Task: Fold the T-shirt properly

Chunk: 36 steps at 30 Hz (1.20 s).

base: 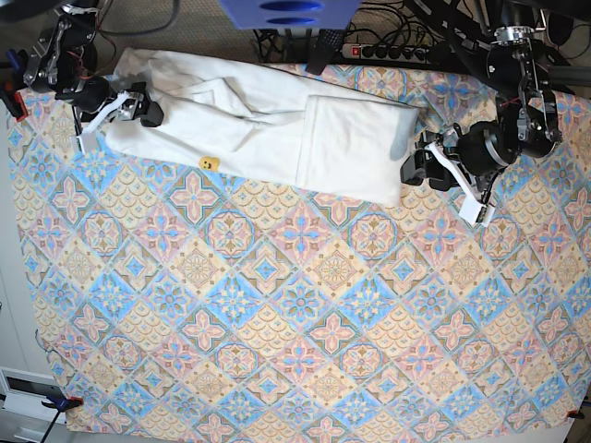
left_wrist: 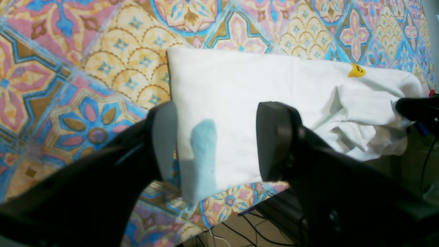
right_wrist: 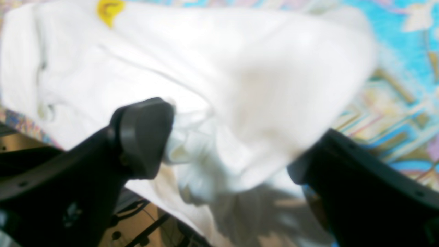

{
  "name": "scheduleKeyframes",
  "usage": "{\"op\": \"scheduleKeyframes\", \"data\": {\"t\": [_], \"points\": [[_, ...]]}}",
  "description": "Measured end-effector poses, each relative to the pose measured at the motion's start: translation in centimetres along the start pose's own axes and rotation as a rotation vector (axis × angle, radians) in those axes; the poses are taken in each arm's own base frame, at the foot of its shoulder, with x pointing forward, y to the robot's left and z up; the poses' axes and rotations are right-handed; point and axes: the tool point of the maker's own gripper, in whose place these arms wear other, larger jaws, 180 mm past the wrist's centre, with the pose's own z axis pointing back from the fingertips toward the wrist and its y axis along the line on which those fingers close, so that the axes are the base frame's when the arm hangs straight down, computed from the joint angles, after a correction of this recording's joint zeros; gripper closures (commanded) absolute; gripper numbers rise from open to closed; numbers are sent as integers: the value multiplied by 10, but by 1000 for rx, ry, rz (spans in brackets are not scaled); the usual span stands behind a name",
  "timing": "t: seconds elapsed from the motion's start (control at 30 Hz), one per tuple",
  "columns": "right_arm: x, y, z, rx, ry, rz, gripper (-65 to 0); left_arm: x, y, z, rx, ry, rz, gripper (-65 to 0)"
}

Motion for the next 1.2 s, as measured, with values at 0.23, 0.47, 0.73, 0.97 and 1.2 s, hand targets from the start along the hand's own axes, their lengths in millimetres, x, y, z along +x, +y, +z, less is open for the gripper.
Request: {"op": "scheduleKeyframes", "data": {"t": [0.23,0.47,0.73,0.97,1.2], "points": [[-9,19,-14,44,24,6,-405,1,0,0,0,-2,-1,-364],[-15,33,-22,73,30,8,-342,2,-1,0,-4,-5,-1,-364],[-26,47,-32,119,78,0,0,10,-1,0,-3,-51,0,-364],[27,9,-17,6,35,78,0,9,1,1,2,-49,0,-363],[98,-24,1,-151,-6,231,0,5,1,1,3,-41,3,-224]]}}
